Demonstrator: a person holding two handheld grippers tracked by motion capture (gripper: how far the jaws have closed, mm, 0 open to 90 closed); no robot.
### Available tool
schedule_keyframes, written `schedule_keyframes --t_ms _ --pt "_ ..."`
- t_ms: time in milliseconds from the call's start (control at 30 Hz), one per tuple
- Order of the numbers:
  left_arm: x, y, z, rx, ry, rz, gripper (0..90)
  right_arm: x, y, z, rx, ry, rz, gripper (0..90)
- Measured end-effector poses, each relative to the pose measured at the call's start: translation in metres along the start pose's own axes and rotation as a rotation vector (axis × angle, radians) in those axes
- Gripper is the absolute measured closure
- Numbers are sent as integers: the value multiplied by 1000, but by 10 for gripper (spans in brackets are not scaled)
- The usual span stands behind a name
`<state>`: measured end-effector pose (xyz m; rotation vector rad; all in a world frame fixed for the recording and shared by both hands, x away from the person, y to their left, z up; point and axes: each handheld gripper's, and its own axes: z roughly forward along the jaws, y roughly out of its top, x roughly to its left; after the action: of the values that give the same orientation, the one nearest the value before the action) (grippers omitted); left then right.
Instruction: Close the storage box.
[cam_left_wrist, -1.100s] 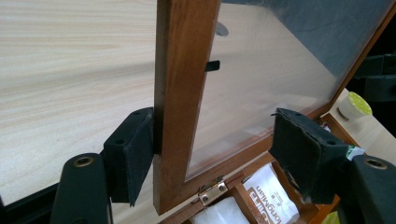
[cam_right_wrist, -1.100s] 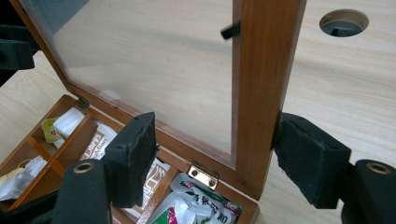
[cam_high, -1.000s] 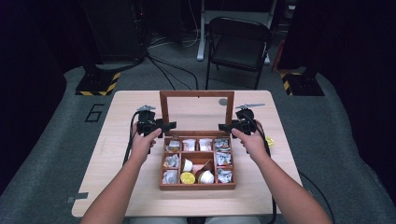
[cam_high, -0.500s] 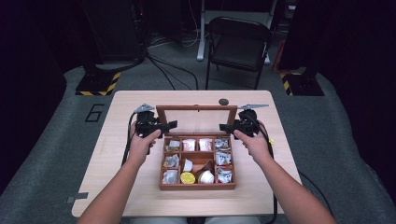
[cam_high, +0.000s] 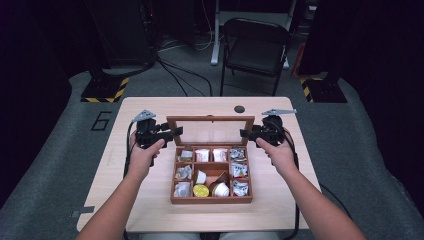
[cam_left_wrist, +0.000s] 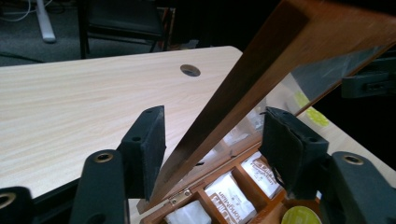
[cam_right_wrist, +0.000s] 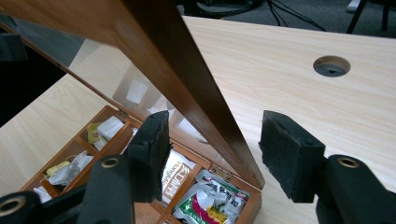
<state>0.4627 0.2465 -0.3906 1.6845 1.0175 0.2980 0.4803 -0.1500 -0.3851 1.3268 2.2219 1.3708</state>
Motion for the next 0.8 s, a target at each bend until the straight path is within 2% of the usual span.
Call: schedule_keyframes --t_ms 100,333,567,800 --pt "-3 2 -4 -12 -7 2 429 3 2 -4 -8 4 -14 447" --pt "-9 4 -10 1 -25 21 444 13 5 -15 -10 17 -47 469" --pt "-14 0 -16 13 -27 34 437 17 4 -27 -25 35 -51 475" --pt "-18 -1 -23 5 -34 47 433 19 -1 -34 -32 43 -69 495"
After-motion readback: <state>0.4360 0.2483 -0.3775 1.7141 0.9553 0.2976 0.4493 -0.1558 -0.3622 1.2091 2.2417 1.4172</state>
